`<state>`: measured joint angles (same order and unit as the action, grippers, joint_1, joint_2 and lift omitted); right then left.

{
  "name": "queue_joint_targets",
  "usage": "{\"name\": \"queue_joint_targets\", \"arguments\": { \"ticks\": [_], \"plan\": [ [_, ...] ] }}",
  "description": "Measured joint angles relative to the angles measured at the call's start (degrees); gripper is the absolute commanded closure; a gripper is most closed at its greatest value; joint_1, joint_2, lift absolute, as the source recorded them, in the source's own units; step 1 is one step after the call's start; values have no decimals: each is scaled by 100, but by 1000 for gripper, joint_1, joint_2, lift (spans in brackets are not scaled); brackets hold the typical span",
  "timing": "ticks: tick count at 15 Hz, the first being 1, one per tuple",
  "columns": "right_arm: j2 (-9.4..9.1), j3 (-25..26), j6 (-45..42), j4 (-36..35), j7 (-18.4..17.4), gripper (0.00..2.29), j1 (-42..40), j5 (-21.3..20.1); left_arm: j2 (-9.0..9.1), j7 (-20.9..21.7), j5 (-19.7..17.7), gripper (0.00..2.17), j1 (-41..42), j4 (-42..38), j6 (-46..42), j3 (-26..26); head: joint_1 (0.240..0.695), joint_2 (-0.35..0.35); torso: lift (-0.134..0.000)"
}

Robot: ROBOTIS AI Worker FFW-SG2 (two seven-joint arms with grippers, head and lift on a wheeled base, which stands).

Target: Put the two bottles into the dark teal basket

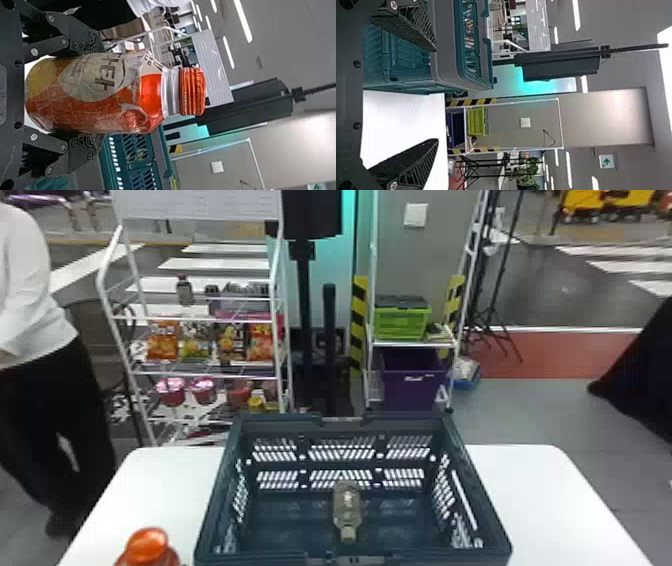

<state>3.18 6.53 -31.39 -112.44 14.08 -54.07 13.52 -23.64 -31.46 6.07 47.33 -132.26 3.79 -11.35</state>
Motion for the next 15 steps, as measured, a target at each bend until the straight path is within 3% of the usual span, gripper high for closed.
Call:
{"name": "queue_joint_targets", "arguments": {
  "ticks": [5, 9, 12, 15],
  "plan": [
    [-90, 120, -64, 96, 43, 76, -98, 1, -94, 293, 98, 2152, -927, -987, 2190, 6, 499, 0, 0],
    [-131, 138, -58, 183, 42, 76, -129, -27, -225, 701, -34, 2148, -1696, -1257, 3190, -94, 499, 0, 0],
    [-181, 132, -34, 242, 43, 76, -133, -75, -362, 1300, -288, 2148, -2757, -1240, 4170, -479, 499, 0, 0],
    [-239, 130, -28, 305, 44, 76, -166, -103, -287, 2015, -631, 2148, -4063, -973, 5267, -1027, 499, 0, 0]
  ]
}}
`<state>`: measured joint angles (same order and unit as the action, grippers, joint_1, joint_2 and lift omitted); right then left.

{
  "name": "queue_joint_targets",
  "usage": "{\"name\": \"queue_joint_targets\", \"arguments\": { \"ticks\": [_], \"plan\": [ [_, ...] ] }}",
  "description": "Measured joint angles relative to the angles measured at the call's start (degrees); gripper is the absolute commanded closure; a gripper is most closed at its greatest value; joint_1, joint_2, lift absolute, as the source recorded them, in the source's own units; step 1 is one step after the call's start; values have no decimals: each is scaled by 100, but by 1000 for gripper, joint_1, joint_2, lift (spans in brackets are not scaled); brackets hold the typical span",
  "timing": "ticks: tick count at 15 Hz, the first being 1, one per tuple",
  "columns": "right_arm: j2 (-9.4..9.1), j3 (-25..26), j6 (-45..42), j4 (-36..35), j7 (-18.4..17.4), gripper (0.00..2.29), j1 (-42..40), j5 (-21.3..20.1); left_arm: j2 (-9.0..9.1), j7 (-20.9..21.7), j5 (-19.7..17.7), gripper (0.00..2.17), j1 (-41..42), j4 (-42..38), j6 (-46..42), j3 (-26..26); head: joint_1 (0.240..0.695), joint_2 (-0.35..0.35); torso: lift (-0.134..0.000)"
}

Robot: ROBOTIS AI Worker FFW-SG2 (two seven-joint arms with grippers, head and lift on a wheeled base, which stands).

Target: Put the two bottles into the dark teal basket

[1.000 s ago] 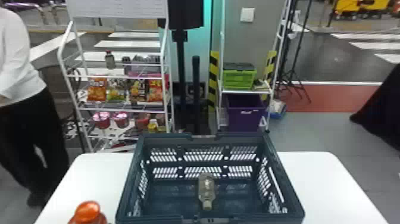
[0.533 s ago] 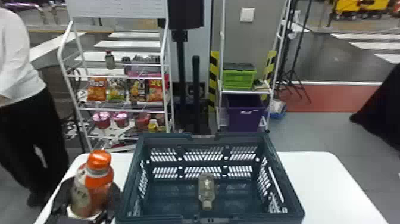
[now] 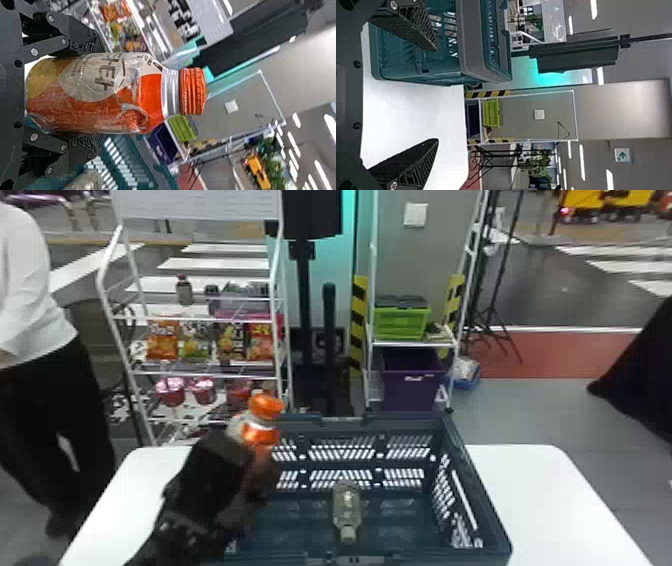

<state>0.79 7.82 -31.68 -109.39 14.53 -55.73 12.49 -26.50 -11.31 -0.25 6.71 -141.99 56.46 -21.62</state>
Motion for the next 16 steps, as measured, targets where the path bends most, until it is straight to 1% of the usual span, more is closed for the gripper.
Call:
{"name": "queue_joint_targets", "arguments": {
  "ticks": [2, 4, 7, 8, 11, 14, 16],
  "plan": [
    [-22, 0, 0, 46, 0, 76, -15, -5, 126, 567, -142, 2148, -794, 385, 317, -383, 499, 0, 0],
    [-43, -1, -3, 87, 2, 76, -19, -9, 217, 1051, -269, 2148, -1456, 858, 359, -740, 499, 0, 0],
    [-76, 0, -29, 175, 7, 76, -33, -10, 379, 1914, -847, 2148, -2292, 1829, 400, -970, 499, 0, 0],
    [-78, 0, -33, 201, 7, 76, -38, -10, 430, 2233, -922, 2148, -2571, 2151, 590, -1089, 499, 0, 0],
    [-79, 0, -35, 225, 6, 80, -43, -10, 529, 2899, -984, 2148, -3189, 3007, 986, -1471, 499, 0, 0],
    [-79, -7, -35, 220, 6, 80, -45, -10, 634, 3236, -988, 2148, -3677, 3808, 1011, -1943, 499, 0, 0],
    [-79, -9, -64, 218, 6, 80, -64, -10, 768, 3578, -926, 2145, -3914, 4239, 1076, -2138, 499, 0, 0]
  ]
}}
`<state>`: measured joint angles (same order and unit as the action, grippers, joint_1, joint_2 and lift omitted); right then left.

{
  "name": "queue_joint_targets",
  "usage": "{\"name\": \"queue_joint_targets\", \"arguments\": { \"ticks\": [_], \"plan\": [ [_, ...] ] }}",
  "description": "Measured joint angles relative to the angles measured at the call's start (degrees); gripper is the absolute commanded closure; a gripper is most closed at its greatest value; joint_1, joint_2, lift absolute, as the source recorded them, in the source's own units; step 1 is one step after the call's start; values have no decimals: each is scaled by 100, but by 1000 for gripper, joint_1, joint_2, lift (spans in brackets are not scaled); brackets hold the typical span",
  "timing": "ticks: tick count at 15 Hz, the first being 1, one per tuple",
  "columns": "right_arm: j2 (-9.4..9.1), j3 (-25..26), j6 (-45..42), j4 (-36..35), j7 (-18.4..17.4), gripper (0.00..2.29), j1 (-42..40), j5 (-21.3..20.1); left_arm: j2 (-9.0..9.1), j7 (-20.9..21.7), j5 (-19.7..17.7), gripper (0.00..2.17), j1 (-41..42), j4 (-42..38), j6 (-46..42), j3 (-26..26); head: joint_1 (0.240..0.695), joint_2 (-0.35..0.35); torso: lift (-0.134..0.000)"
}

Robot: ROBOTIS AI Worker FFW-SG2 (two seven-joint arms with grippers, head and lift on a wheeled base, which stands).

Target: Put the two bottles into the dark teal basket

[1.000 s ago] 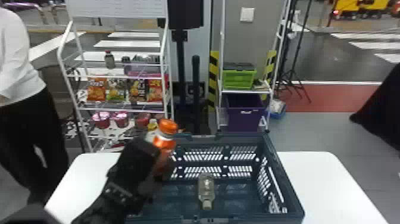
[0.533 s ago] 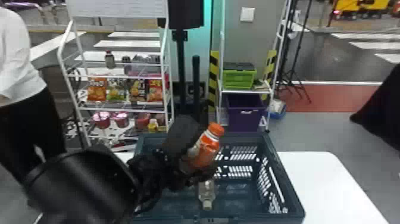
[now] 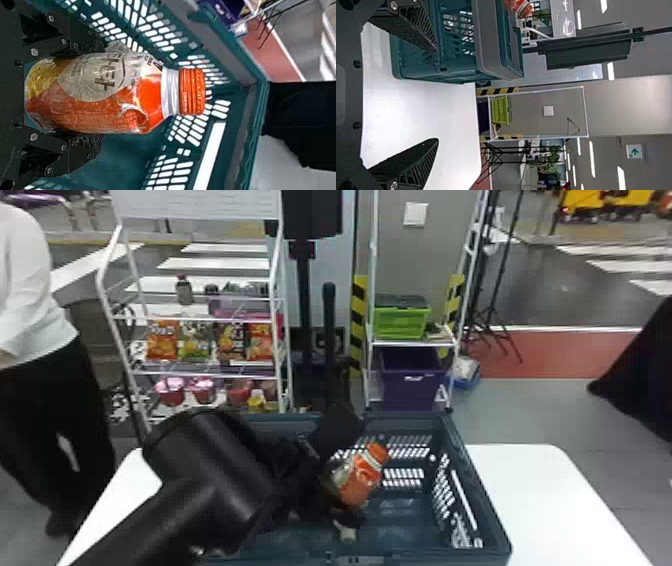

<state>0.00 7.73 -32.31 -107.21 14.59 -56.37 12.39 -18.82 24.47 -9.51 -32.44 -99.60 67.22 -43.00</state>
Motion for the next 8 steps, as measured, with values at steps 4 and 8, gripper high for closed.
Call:
{"name": "queue_joint_targets", "arguments": {
  "ticks": [4, 8],
  "plan": [
    [0, 10, -169, 14, 0, 83, -62, 0, 170, 294, 248, 434, -153, 261, 408, -91, 499, 0, 0],
    [0, 11, -200, -30, 0, 83, -87, 0, 114, -52, 220, 29, -154, 156, 412, -30, 499, 0, 0]
  ]
}}
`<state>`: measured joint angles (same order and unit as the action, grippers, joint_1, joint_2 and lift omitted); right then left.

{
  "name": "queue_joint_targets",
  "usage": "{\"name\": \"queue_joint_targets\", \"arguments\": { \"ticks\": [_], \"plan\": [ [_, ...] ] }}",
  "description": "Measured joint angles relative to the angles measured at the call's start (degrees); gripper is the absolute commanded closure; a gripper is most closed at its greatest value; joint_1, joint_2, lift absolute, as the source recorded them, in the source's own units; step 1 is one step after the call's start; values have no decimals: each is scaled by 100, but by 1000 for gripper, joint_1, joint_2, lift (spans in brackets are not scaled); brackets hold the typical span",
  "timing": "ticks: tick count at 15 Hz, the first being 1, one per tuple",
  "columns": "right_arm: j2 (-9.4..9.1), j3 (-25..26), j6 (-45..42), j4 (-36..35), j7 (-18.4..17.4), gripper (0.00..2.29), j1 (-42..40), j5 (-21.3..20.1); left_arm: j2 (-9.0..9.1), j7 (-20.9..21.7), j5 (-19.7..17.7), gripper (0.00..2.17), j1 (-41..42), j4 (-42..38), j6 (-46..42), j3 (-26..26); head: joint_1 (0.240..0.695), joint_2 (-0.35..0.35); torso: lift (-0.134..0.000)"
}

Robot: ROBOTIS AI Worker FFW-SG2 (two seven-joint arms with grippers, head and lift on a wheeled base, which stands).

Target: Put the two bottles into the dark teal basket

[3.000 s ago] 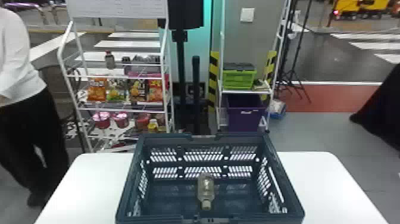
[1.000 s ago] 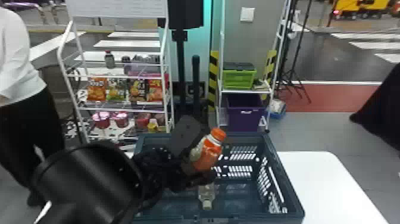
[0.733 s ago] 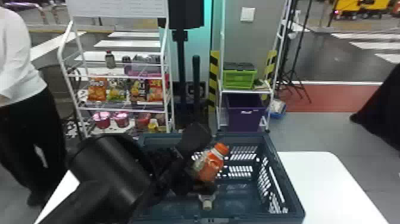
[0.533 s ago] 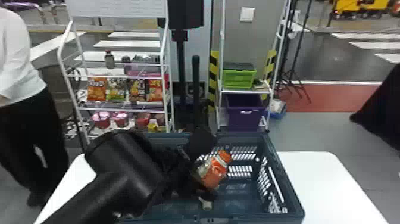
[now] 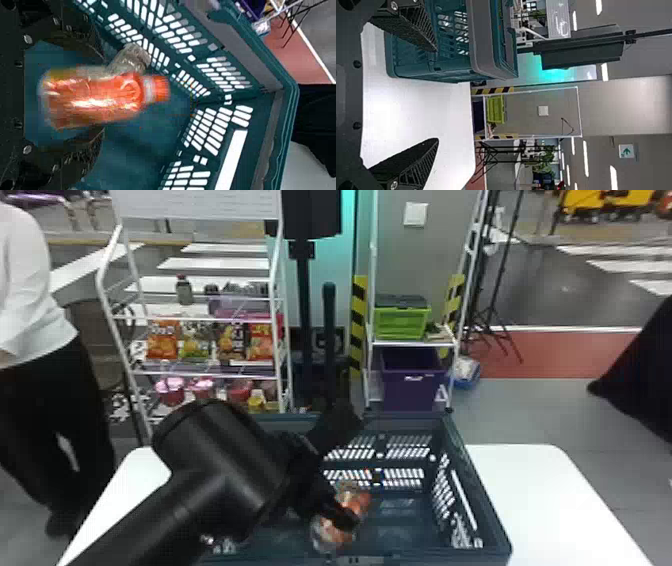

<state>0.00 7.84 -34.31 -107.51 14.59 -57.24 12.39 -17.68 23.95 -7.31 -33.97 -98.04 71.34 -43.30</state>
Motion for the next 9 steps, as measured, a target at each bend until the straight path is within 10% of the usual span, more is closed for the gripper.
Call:
{"name": "queue_joint_targets", "arguments": {
  "ticks": [9],
  "plan": [
    [0, 32, 76, -15, 0, 83, 31, 2, -305, -1832, -697, 90, 1799, -2083, -610, 2032, 499, 0, 0]
  ]
}}
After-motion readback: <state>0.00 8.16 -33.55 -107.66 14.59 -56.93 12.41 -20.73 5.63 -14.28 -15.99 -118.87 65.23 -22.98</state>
